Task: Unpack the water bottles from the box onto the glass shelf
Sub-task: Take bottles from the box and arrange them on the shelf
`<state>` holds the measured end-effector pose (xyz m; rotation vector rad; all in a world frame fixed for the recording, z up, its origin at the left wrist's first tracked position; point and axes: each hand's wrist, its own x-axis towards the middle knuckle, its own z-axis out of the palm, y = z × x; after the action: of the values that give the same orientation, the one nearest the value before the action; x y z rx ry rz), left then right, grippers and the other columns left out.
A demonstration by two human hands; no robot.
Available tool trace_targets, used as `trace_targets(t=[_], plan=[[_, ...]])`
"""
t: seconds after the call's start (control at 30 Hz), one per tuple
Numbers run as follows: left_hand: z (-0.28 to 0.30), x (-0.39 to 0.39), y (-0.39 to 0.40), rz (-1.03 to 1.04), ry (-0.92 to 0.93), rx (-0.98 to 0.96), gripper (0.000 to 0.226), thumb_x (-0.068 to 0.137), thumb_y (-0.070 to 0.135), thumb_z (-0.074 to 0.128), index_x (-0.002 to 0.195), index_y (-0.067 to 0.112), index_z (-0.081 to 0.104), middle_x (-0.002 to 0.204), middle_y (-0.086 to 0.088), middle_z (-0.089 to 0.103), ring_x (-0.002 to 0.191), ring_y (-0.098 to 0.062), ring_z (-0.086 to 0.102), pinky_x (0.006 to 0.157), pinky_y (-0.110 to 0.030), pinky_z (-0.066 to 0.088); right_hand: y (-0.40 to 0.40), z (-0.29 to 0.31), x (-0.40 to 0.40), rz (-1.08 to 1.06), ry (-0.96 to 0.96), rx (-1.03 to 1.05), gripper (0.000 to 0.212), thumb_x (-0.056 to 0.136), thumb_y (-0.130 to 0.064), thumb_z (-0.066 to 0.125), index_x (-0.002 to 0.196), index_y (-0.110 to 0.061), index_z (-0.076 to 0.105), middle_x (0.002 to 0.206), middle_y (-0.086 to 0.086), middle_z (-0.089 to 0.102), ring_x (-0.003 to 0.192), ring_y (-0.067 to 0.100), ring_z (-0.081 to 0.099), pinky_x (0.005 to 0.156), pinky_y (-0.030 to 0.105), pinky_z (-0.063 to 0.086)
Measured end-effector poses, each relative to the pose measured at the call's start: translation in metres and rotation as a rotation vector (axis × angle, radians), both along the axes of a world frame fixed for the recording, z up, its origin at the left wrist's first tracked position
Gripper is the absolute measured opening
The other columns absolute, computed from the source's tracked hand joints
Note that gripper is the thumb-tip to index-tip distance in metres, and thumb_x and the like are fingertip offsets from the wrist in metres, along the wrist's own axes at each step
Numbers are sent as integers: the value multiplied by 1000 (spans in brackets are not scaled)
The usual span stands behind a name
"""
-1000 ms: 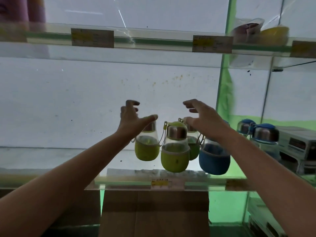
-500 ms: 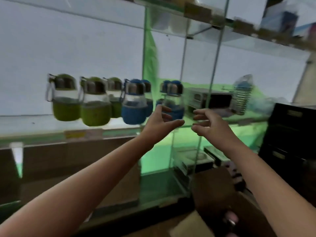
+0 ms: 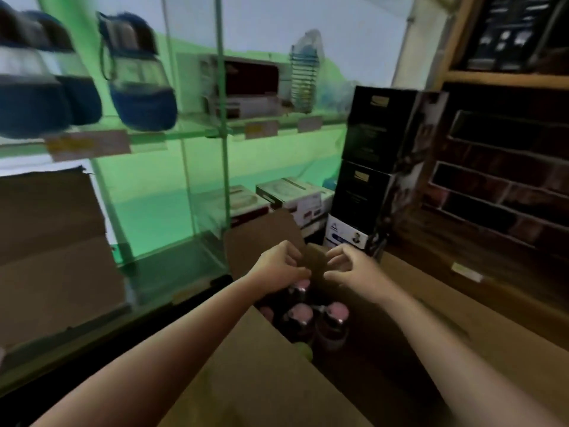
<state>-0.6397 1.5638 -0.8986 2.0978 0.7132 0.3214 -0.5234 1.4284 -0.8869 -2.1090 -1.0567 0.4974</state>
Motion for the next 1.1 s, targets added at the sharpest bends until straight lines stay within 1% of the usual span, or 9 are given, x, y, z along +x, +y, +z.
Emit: trace_targets(t=[0.07, 0.17, 0.23, 0.4, 0.47, 0.57, 0.73, 0.97, 1.1], plan=[[-18, 13, -11, -101, 86, 56, 28, 78, 29, 72, 98, 21, 55, 94, 5, 62, 86, -10, 58, 65, -16, 44, -11, -22, 8, 6, 36, -83, 30, 81, -18, 71, 104, -23, 52, 109, 1, 59, 100, 15, 59, 87, 34, 52], [-34, 27, -20, -186, 202, 94, 30, 82, 21, 66, 110, 16, 57, 109, -2, 65, 100, -15, 60, 76, -24, 50, -17, -48, 18, 18, 71, -165, 33, 81, -19, 69, 109, -23, 53, 113, 0, 58, 101, 15, 59, 81, 29, 53], [-42, 32, -23, -192, 252, 81, 33, 84, 15, 63, 116, 13, 56, 114, -5, 64, 105, -18, 60, 85, -30, 51, -18, -63, 21, 39, 83, -222, 38, 82, -17, 69, 116, -21, 53, 114, 1, 59, 102, 14, 58, 84, 29, 52], [-67, 40, -18, -177, 314, 36, 32, 85, 10, 58, 117, 13, 57, 115, -5, 63, 102, -14, 59, 78, -20, 45, -10, -104, 21, 119, 115, -334, 49, 81, -19, 70, 125, -21, 49, 118, 0, 54, 106, 14, 55, 93, 30, 49], [-76, 39, -15, -162, 346, 30, 32, 86, 11, 58, 118, 13, 57, 117, -6, 62, 105, -16, 58, 79, -20, 45, -6, -113, 20, 177, 103, -351, 55, 83, -19, 67, 133, -20, 45, 128, 2, 50, 119, 16, 50, 101, 29, 41], [-87, 38, -12, -162, 406, 19, 34, 87, 10, 58, 121, 13, 54, 122, -7, 60, 112, -19, 56, 82, -24, 46, 3, -126, 18, 251, 99, -354, 39, 86, -20, 62, 124, -21, 53, 127, 1, 56, 119, 17, 51, 96, 26, 39], [-96, 40, -6, -144, 443, -5, 35, 87, 6, 56, 122, 13, 54, 124, -7, 60, 113, -20, 57, 88, -28, 49, 12, -150, 21, 285, 125, -392, 26, 86, -28, 60, 112, -28, 58, 115, -1, 63, 106, 17, 58, 95, 36, 47], [-100, 41, -4, -140, 447, -52, 35, 86, 1, 54, 120, 12, 55, 122, -9, 60, 111, -21, 58, 85, -28, 49, 18, -165, 16, 389, 107, -501, 47, 91, -23, 55, 137, -19, 44, 141, 6, 47, 129, 23, 45, 106, 36, 39], [-100, 40, -3, -129, 428, -91, 36, 86, 0, 54, 119, 11, 55, 119, -8, 62, 102, -17, 57, 79, -25, 47, 20, -167, 11, 432, 38, -512, 45, 93, -22, 52, 137, -16, 42, 143, 8, 43, 131, 27, 43, 107, 42, 37]])
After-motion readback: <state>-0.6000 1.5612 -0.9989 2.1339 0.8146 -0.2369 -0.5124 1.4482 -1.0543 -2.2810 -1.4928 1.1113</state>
